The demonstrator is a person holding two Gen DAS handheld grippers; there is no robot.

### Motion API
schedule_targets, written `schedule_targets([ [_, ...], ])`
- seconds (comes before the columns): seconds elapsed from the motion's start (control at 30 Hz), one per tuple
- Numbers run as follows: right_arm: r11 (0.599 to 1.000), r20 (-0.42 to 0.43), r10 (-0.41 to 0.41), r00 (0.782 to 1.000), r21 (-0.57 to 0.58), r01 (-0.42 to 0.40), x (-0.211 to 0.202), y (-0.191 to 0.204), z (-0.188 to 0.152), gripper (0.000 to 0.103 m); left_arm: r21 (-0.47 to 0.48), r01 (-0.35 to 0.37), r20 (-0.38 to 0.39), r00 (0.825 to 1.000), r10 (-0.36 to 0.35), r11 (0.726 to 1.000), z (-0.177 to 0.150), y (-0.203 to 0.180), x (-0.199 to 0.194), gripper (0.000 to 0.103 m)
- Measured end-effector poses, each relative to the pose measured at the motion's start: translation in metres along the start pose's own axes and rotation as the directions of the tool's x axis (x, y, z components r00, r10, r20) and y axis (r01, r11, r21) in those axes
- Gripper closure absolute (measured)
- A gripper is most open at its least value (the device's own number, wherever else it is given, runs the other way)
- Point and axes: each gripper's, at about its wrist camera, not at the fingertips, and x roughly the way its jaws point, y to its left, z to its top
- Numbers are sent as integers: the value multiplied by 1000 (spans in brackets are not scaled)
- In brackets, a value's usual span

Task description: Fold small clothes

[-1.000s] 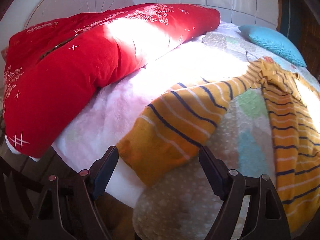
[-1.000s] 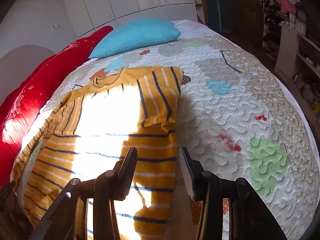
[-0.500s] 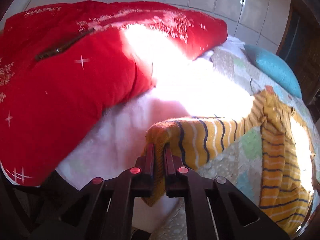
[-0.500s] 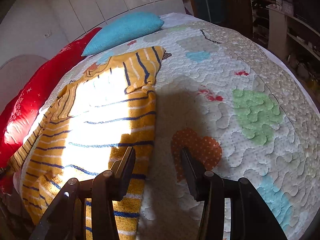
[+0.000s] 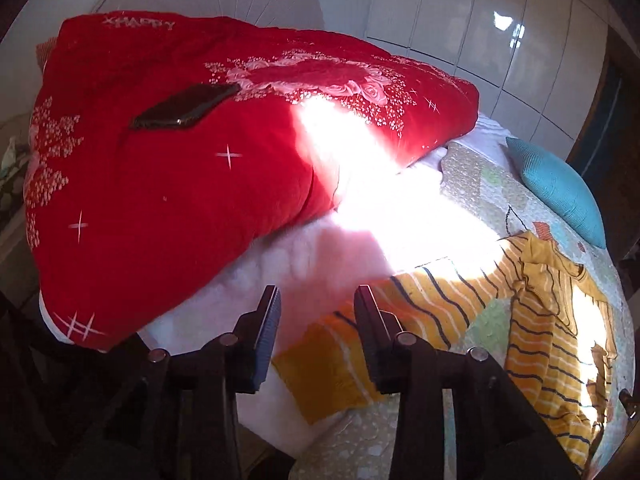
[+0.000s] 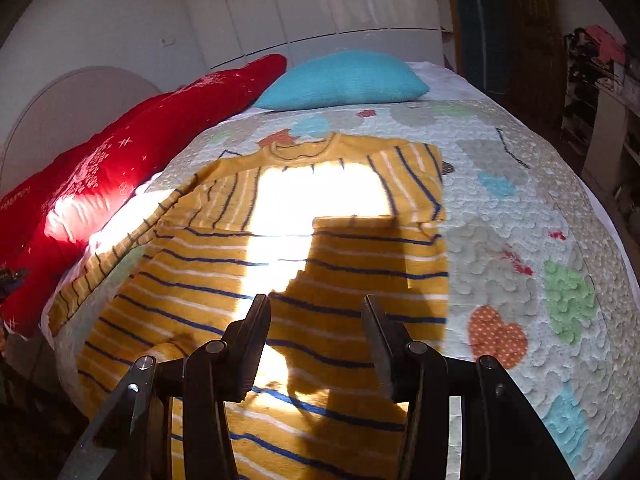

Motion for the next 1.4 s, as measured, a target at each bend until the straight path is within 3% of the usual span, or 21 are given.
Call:
schedule_targets([
  [0.1,985,-58,115,992,-121,-121,22,71,6,52,-23,24,8,1000,-24,999,-32,16,-12,39],
  [0.17,957,-133,209,969,-174,-231,43,124,2,49,-29,30,-2,1000,-30,999,-54,28,-18,38],
  [0.23,915,-225,314,922,-187,-357,66,175,-5,49,-42,32,-21,999,-33,999,-73,41,-22,37],
  [0.3,868,-319,398,860,-173,-466,91,225,-16,49,-68,35,-46,998,-38,997,-88,57,-23,37],
  [0.5,781,-501,515,695,-60,-622,151,340,-47,47,-240,47,-67,996,-64,970,-129,114,-32,32],
  [0.67,778,-512,552,658,34,-627,171,387,-52,37,-336,59,-67,994,-86,940,-147,143,-33,32],
  [0.73,792,-500,550,669,58,-608,175,396,-53,37,-355,65,-70,993,-96,933,-151,148,-30,32],
  [0.8,813,-474,531,703,50,-580,177,403,-55,39,-366,74,-73,991,-108,928,-153,148,-28,32],
  [0.83,822,-466,513,721,26,-569,177,407,-55,54,-368,80,-73,991,-114,926,-154,147,-28,32],
  [0.87,832,-461,486,743,-17,-555,175,412,-55,77,-368,85,-74,990,-120,926,-153,146,-27,32],
  [0.9,834,-479,457,750,-62,-548,177,415,-53,97,-366,90,-76,989,-126,926,-153,144,-27,32],
  [0.97,836,-487,418,767,-124,-534,174,414,-44,98,-356,99,-77,988,-135,929,-151,138,-27,32],
  [1.07,794,-410,333,849,-364,-487,144,424,-17,98,-338,112,-62,988,-141,934,-145,129,-31,32],
  [1.17,747,-308,268,913,-531,-399,107,407,32,98,-311,143,-40,986,-163,940,-138,116,-36,32],
  [1.33,746,-191,199,961,-606,-276,52,322,119,98,-248,204,-29,976,-218,947,-130,88,-38,32],
  [1.4,736,-159,125,979,-647,-199,32,276,140,98,-221,220,-36,972,-233,950,-128,74,-37,32],
])
